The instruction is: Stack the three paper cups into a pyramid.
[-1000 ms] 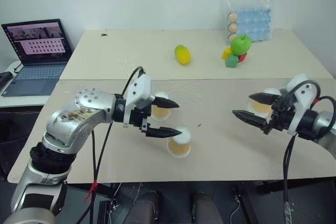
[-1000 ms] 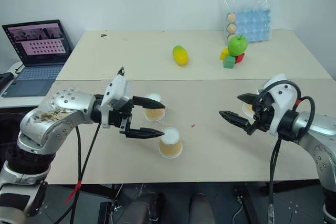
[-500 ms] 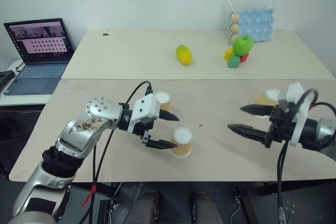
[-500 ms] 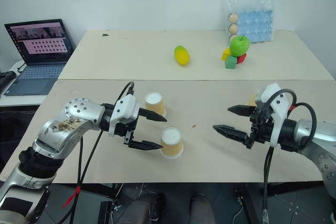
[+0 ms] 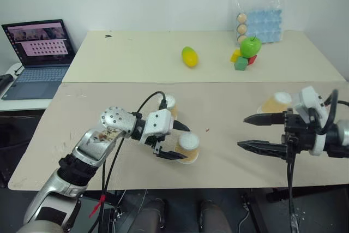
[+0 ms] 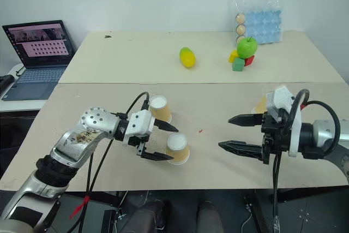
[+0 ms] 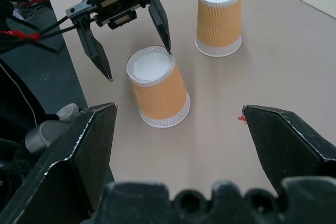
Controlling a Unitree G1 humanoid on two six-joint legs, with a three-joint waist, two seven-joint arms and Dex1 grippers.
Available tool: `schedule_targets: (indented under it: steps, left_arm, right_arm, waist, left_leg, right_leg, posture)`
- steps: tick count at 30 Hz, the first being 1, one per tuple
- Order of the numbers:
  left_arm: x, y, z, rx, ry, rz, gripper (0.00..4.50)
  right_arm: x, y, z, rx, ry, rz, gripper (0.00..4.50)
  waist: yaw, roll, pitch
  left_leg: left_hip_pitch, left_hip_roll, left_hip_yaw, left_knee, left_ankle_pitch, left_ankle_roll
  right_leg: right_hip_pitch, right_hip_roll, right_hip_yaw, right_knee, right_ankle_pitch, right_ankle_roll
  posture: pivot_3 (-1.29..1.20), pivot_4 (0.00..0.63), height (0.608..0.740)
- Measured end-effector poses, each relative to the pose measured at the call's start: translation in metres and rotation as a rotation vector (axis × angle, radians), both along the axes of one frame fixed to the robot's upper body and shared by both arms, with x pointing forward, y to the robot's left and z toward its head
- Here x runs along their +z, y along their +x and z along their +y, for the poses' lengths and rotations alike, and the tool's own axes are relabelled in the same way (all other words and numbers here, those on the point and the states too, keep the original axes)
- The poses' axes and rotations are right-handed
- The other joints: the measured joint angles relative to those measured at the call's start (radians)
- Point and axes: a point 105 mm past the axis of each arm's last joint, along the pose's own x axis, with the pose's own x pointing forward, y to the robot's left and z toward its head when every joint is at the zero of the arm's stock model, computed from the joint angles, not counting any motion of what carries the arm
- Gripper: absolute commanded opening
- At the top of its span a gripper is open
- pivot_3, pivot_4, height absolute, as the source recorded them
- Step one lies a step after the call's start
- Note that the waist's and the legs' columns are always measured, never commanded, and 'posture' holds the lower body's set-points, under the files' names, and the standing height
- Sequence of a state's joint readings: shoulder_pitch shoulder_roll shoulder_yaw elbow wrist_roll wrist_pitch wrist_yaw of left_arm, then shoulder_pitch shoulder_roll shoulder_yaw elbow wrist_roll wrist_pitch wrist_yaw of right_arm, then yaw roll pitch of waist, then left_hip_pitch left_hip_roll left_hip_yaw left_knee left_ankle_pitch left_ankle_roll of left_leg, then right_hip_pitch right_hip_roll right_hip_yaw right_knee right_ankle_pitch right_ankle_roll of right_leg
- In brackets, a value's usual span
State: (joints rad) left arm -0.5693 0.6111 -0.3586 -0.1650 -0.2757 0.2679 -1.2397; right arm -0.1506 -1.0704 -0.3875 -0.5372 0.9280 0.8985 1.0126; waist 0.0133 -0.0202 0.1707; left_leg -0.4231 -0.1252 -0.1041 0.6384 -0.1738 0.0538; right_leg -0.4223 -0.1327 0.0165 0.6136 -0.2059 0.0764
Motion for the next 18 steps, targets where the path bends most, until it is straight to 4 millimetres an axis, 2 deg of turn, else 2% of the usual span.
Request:
schedule_targets:
  steps: [11,18]
  left_arm:
    - [0.000,0.012,-0.014,0.000,-0.032,-0.040,4.14]
    - [0.006,0.017,-0.018,0.043,-0.068,0.029,4.14]
  right_arm:
    - [0.002,0.003,0.001,-0.006,-0.005,-0.015,4.50]
    - [0.001,0.006,-0.003,-0.030,-0.011,-0.013,4.50]
  waist:
    - [0.002,0.000,0.000]
    - [-0.001,0.000,0.000]
  left_leg:
    - [0.000,0.000,0.000,0.000,0.000,0.000]
    - [0.000,0.000,0.000,0.001,0.001,0.001]
  right_leg:
    - [0.000,0.000,0.000,-0.001,0.002,-0.001]
    - [0.000,0.001,0.000,0.000,0.002,-0.001]
  posture:
    - [0.00,0.150,0.740]
    - [0.00,0.150,0.740]
